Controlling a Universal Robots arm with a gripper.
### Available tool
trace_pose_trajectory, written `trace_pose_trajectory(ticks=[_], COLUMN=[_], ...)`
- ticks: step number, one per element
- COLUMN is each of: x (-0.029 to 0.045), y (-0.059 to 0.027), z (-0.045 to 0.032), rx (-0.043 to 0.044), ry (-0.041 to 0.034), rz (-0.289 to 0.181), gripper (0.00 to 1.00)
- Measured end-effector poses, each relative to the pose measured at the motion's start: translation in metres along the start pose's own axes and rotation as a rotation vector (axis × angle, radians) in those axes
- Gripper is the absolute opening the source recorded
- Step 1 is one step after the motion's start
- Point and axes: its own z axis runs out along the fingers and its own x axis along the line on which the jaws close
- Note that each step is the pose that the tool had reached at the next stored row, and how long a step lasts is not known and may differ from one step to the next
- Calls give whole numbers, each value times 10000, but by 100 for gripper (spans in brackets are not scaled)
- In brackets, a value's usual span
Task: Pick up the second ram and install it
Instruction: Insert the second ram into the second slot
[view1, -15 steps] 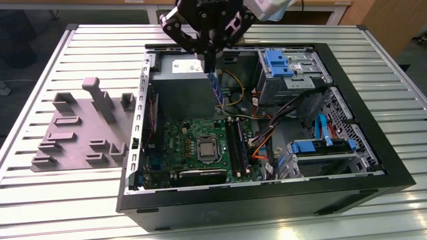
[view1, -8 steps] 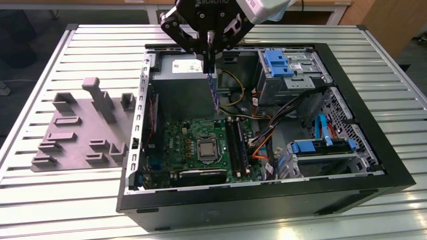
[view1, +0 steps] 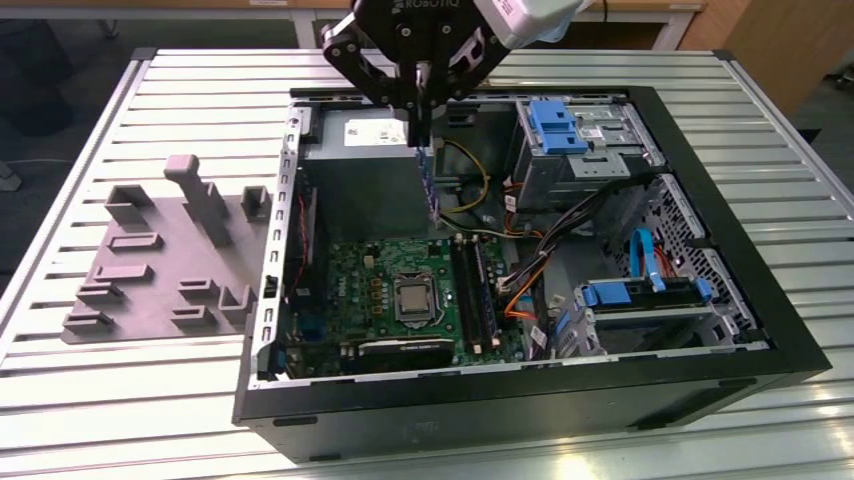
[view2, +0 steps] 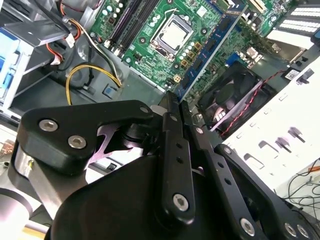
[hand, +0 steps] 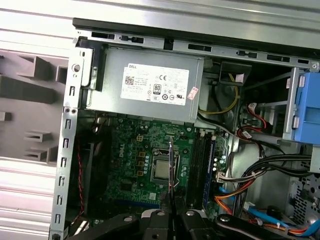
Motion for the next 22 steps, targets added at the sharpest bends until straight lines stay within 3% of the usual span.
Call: trace_pose_trajectory(ticks=[4,9,22], x=[-53,-68,-273], y=[-6,-6,-17], z=[12,37,94], rx=[0,9,9], ry=[2,10,12], rz=[97,620,797], gripper=[14,14,14])
